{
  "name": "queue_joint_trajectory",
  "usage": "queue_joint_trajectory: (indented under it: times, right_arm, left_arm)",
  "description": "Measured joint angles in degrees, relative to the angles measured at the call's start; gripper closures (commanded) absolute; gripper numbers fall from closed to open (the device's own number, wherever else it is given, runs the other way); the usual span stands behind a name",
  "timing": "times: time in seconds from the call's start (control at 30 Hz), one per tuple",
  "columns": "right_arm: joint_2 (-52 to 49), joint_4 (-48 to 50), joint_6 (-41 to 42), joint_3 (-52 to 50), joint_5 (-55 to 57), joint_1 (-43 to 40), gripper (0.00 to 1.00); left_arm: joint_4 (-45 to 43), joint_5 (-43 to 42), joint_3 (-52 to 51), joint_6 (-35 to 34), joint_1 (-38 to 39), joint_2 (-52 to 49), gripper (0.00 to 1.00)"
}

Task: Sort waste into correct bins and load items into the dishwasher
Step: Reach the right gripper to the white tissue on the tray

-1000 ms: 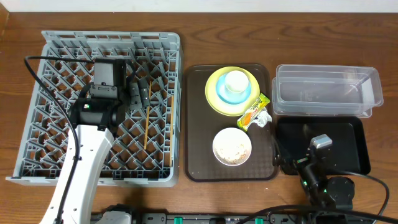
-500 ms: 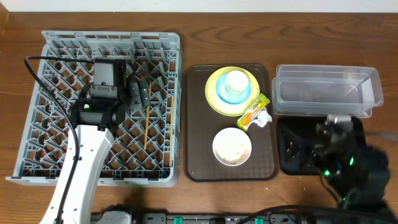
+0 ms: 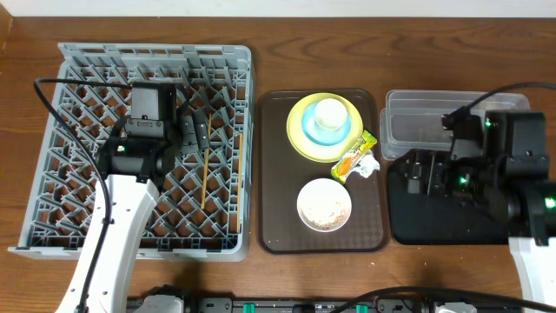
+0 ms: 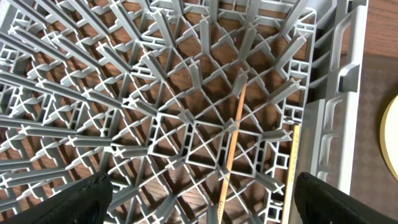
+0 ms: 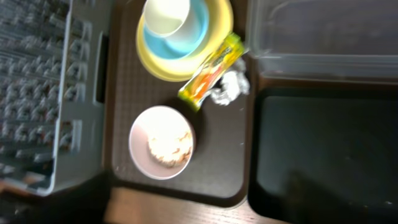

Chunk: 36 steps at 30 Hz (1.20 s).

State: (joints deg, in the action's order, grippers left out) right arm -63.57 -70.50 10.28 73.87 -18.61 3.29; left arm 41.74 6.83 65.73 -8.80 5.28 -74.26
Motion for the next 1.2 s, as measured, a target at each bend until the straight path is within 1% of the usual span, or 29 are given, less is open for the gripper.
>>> queue_joint_trajectory:
  times: [0.03, 0.07, 0.1, 0.13, 0.17, 0.2, 0.3, 0.37, 0.43, 0.47, 0.6, 0.7, 0.77, 0.83, 0.97, 1.07, 1.2]
  right_arm:
    - [-0.7, 0.0, 0.2, 0.0, -0.7, 0.0, 0.66]
    - [-1.3, 0.0, 0.5, 0.0, -1.3, 0.0, 0.74]
    - [-1.8, 0.0, 0.9, 0.0, -1.6, 0.2, 0.86]
    - [-2.3, 0.1, 1.3, 0.0, -1.7, 0.5, 0.92]
    - [-2.8, 0.2, 1.9, 0.0, -1.1, 1.3, 0.94]
    - [-3.1, 0.5, 2.6, -0.1, -0.6, 2.1, 0.93]
    - [-3.6, 2.1, 6.9, -1.0, 4.2, 6.1, 0.83]
    - [-3.8, 4.1, 9.9, -2.5, 8.0, 9.1, 0.68]
    - [-4.1, 7.3, 11.8, -4.6, 11.5, 11.9, 0.58]
    - [-4.3, 8.9, 12.5, -5.8, 13.0, 13.0, 0.56]
    - [-6.0, 15.7, 13.8, -11.0, 17.8, 16.2, 0.52]
    - [-7.9, 19.6, 14.3, -14.6, 20.6, 16.6, 0.51]
    - [-9.4, 21.7, 14.5, -16.5, 21.9, 16.6, 0.47]
    - [-10.9, 24.2, 14.8, -18.0, 22.6, 16.6, 0.48]
    - [-14.7, 29.5, 14.8, -20.0, 23.4, 16.6, 0.52]
    - [-18.6, 33.7, 14.9, -21.6, 23.6, 16.6, 0.5]
    - [-24.3, 36.5, 14.8, -22.9, 23.8, 16.6, 0.51]
  left_arm:
    - [0.0, 0.0, 0.0, 0.0, 0.0, 0.0, 0.06]
    - [0.0, 0.0, 0.0, 0.0, 0.0, 0.0, 0.06]
    - [0.0, 0.0, 0.0, 0.0, 0.0, 0.0, 0.06]
    - [0.0, 0.0, 0.0, 0.0, 0.0, 0.0, 0.06]
    - [0.0, 0.0, 0.0, 0.0, 0.0, 0.0, 0.06]
    - [0.0, 0.0, 0.0, 0.0, 0.0, 0.0, 0.06]
    - [0.0, 0.0, 0.0, 0.0, 0.0, 0.0, 0.06]
    - [0.0, 0.0, 0.0, 0.0, 0.0, 0.0, 0.06]
    - [0.0, 0.0, 0.0, 0.0, 0.0, 0.0, 0.06]
    - [0.0, 0.0, 0.0, 0.0, 0.0, 0.0, 0.06]
    - [0.0, 0.0, 0.0, 0.0, 0.0, 0.0, 0.06]
    - [0.0, 0.0, 0.0, 0.0, 0.0, 0.0, 0.06]
    - [0.0, 0.0, 0.0, 0.0, 0.0, 0.0, 0.06]
    - [0.0, 0.0, 0.0, 0.0, 0.0, 0.0, 0.06]
    - [0.0, 0.0, 0.0, 0.0, 0.0, 0.0, 0.06]
    - [0.0, 0.0, 0.0, 0.0, 0.0, 0.0, 0.06]
    - [0.0, 0.0, 0.0, 0.0, 0.0, 0.0, 0.06]
